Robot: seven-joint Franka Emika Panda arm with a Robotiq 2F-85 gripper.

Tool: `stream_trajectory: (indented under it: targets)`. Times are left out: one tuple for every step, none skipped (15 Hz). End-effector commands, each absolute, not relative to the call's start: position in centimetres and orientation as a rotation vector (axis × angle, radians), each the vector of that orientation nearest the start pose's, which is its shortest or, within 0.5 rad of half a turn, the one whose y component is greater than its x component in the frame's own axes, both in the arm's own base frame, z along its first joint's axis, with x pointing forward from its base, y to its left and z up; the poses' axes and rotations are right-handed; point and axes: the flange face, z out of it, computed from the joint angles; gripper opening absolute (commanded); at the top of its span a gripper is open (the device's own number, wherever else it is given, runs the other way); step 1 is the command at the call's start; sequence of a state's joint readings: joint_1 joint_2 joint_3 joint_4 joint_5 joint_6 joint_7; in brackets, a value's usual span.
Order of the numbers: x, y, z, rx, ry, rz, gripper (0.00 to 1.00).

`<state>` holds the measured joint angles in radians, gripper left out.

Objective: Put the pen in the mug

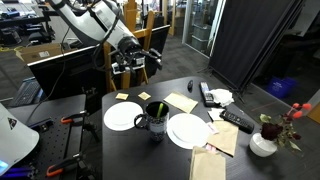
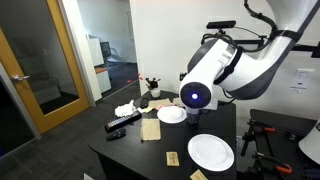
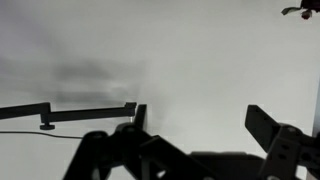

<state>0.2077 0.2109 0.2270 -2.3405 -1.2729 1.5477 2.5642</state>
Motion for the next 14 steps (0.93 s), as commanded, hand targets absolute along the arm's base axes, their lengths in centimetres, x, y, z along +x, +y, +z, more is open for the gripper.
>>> stream_trajectory:
  targets:
    - [43.9, 9.5, 31.3, 1.457, -1.251, 1.234, 1.00]
    - [43.9, 9.5, 32.5, 1.452, -1.255, 1.243, 1.00]
    - [43.9, 9.4, 33.6, 1.447, -1.262, 1.254, 1.00]
    - [43.8, 9.4, 34.7, 1.443, -1.266, 1.263, 1.00]
    - [43.7, 9.5, 35.7, 1.438, -1.273, 1.275, 1.00]
    - [43.6, 9.5, 36.6, 1.439, -1.280, 1.284, 1.00]
    - [43.3, 9.6, 37.3, 1.439, -1.283, 1.291, 1.00]
    - [43.1, 9.6, 37.9, 1.445, -1.291, 1.299, 1.00]
    - [42.8, 9.7, 38.2, 1.451, -1.291, 1.295, 1.00]
    - [44.4, 9.6, 37.1, 1.445, -1.295, 1.305, 1.00]
    - [44.1, 9.7, 37.5, 1.445, -1.300, 1.308, 1.00]
    - [43.8, 9.7, 37.6, 1.446, -1.301, 1.310, 1.00]
    - [43.7, 9.7, 37.7, 1.447, -1.300, 1.311, 1.00]
    - [43.6, 9.8, 37.7, 1.448, -1.298, 1.312, 1.00]
